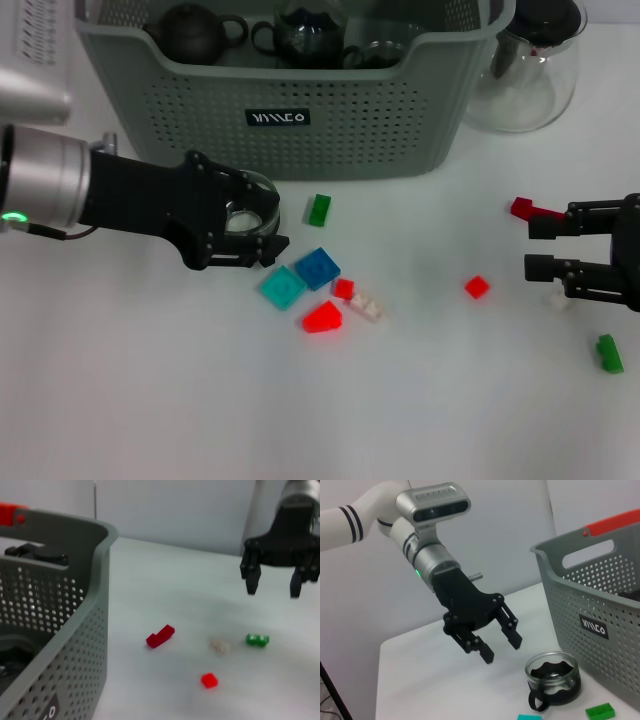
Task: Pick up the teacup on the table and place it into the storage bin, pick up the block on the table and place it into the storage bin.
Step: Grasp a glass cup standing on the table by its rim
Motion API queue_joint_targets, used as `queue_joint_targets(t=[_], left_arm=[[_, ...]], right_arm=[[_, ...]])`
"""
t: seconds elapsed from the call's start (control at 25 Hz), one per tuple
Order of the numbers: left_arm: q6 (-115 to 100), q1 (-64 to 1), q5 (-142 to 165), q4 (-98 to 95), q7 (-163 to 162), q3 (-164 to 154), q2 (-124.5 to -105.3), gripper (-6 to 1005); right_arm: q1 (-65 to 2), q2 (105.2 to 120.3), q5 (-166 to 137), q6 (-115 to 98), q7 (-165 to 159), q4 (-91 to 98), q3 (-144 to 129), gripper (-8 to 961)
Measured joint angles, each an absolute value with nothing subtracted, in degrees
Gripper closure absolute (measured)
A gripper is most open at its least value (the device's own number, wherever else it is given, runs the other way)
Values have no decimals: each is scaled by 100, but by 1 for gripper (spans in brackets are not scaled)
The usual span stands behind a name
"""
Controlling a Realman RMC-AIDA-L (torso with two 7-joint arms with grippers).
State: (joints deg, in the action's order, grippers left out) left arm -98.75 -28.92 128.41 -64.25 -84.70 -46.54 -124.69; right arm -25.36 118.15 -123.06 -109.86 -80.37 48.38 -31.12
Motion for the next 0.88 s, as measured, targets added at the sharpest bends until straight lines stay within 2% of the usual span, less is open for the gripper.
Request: queue_joint_targets(t=[0.44,0.88], left_arm=[[-8377,-3022,13209,-5771,-8334,-5233,-12469,513],[-8435,-3039,14082,-5872,-8990,-5288,-12467,515]], right_arm=[[-2506,11803,-12301,-10953,-8068,4834,-3111,435],[-2509,11803,-12305,-10943,-8076,4833,-3111,435]])
